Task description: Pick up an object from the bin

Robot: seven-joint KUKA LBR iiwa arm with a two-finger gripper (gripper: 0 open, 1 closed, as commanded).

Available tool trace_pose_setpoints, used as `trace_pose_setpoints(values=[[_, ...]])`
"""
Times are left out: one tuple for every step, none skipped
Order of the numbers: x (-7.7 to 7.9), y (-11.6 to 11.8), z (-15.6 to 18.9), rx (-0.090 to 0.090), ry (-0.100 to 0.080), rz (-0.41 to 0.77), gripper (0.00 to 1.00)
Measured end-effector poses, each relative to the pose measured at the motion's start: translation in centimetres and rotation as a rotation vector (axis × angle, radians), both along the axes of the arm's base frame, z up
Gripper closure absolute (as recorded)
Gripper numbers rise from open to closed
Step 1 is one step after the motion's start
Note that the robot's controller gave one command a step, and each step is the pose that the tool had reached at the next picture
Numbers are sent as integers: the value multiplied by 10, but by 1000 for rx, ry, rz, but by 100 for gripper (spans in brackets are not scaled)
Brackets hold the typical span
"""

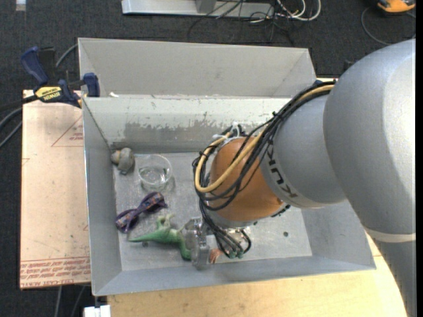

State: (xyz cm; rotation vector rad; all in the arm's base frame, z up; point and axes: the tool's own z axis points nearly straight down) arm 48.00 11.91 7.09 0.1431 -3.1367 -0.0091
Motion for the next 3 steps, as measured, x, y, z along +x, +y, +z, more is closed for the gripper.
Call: trace_pose_setpoints(values=[[0, 0, 0, 0, 0, -1, 100], [-1, 6, 9, 1, -1, 6, 100], [2, 1, 59, 1, -1, 12, 0]])
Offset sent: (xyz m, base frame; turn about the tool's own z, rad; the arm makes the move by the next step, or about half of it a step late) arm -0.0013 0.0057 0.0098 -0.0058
